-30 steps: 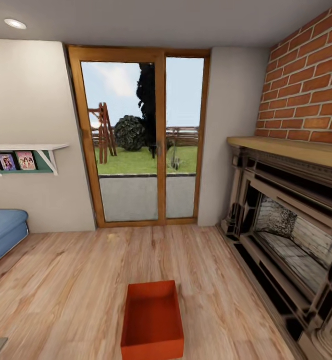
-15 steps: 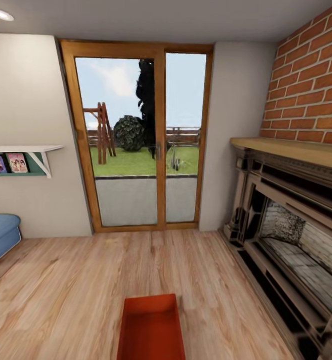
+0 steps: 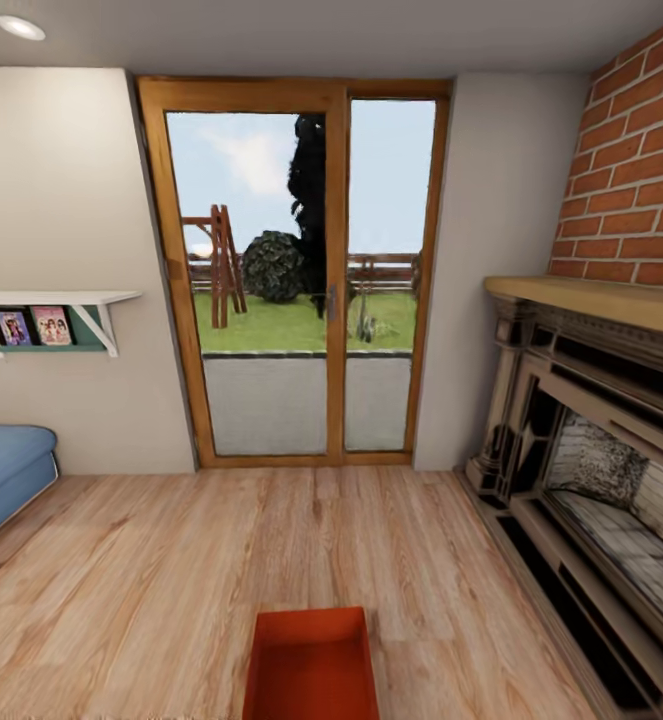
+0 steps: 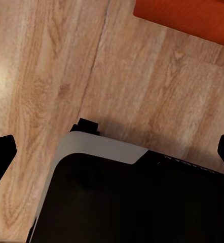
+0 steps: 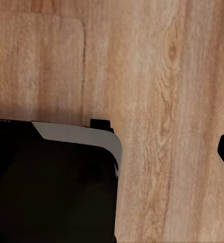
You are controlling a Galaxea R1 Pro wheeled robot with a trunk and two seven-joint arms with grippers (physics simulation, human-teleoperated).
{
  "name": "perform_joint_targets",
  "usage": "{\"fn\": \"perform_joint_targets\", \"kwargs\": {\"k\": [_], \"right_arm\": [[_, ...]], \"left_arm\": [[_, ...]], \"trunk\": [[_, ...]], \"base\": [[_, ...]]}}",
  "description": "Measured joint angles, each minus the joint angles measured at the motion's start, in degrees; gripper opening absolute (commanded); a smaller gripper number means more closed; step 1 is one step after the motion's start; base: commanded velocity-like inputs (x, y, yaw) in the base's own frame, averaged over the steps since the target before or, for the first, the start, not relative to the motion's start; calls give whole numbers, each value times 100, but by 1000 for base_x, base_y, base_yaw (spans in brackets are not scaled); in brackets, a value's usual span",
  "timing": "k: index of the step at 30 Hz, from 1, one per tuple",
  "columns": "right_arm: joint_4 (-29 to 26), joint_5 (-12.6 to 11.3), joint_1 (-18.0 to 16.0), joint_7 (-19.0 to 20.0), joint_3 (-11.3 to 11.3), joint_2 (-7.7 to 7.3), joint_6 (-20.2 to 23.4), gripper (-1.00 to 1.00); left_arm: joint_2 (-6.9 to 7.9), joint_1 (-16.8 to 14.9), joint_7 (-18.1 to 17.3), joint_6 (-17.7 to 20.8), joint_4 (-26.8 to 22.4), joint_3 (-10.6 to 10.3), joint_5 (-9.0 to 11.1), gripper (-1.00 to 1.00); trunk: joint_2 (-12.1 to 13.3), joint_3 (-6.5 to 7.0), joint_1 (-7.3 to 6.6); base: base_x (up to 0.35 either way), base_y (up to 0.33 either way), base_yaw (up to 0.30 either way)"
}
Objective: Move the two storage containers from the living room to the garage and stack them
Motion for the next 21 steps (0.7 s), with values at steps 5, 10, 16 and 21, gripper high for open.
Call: {"fn": "perform_joint_targets", "kwargs": {"k": [5,10,16,21], "right_arm": [[0,0,-2,0,0,0,0,100],[0,-1,1,-1,0,-2,0,100],[1,0,0,24,0,-7,-2,100],[0,6,0,36,4,-9,-2,100]], "left_arm": [[0,0,-1,-2,0,-2,-12,100],[0,0,-1,-1,-1,-3,-20,100],[0,0,-1,-6,1,0,-21,100],[0,-1,-1,-8,1,0,-21,100]], "trunk": [[0,0,0],[0,0,0],[0,0,0],[0,0,0]], "base": [[1,0,267],[0,0,268],[0,0,109],[0,0,12]]}}
